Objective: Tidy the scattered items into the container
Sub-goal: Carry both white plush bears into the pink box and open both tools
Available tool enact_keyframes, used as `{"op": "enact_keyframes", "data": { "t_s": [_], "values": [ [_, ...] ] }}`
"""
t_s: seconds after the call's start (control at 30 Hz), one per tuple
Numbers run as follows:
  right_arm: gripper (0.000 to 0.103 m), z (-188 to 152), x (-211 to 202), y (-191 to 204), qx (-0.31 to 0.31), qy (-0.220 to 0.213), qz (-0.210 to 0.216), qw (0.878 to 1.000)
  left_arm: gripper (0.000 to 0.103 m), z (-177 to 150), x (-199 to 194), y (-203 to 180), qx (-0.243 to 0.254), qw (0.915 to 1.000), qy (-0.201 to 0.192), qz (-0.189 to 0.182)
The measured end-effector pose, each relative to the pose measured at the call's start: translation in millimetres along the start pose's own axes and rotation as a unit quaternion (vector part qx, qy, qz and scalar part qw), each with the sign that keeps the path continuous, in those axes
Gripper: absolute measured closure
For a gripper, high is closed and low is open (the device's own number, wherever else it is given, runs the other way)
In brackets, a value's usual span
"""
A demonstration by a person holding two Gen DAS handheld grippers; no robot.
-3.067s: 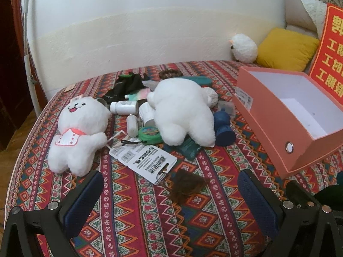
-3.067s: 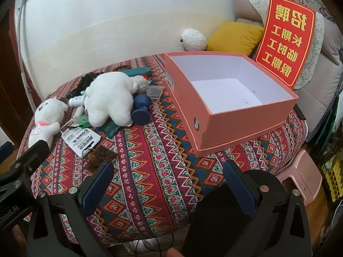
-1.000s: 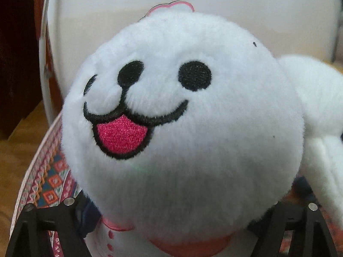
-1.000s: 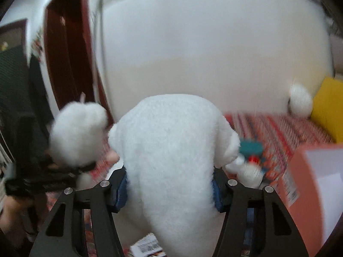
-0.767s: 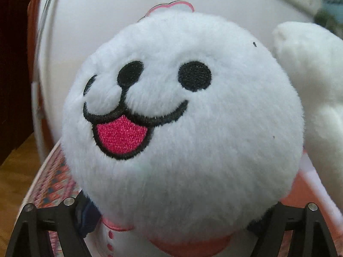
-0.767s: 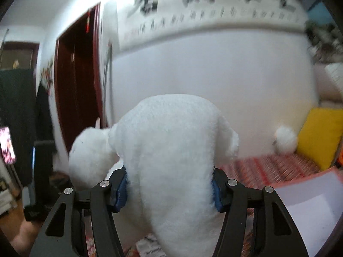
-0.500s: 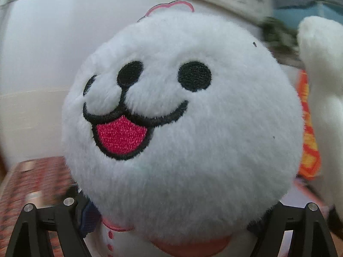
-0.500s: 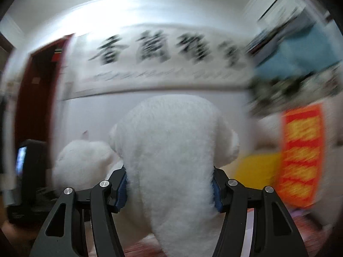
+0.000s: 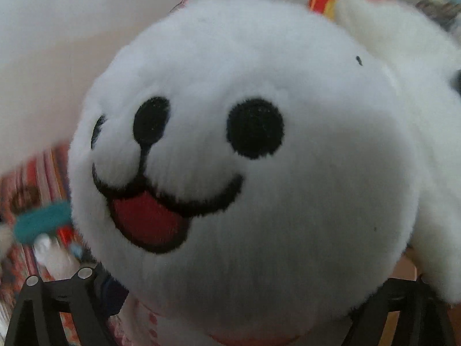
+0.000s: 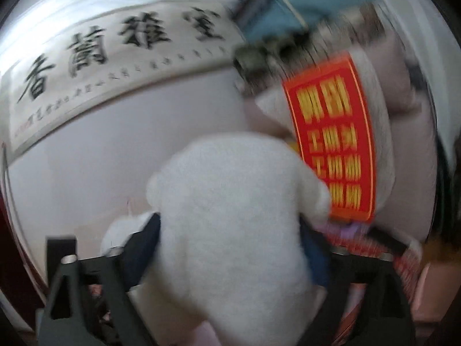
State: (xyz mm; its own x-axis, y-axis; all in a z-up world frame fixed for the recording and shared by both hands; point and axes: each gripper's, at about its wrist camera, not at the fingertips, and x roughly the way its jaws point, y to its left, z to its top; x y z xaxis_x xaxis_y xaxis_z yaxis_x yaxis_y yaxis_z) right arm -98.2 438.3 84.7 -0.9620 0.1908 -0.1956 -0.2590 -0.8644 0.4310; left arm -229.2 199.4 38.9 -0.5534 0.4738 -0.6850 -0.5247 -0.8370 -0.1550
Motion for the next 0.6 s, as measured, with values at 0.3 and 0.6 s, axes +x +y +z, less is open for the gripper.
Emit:
{"op": "enact_keyframes", "data": {
  "t_s": [0.3, 0.6],
  "values": [
    [0.0, -5.8, 22.1, -17.1, 0.052, 0.052, 0.039, 0.997, 0.01, -0.5, 13.4, -11.5, 0.021, 0.9996, 0.021, -0.004],
    [0.0, -31.1, 47.1, 24.8, -0.004, 0.147, 0.062, 0.987, 0.01, -5.9, 13.8, -29.3, 0.055, 0.9976, 0.012, -0.039]
  ]
}}
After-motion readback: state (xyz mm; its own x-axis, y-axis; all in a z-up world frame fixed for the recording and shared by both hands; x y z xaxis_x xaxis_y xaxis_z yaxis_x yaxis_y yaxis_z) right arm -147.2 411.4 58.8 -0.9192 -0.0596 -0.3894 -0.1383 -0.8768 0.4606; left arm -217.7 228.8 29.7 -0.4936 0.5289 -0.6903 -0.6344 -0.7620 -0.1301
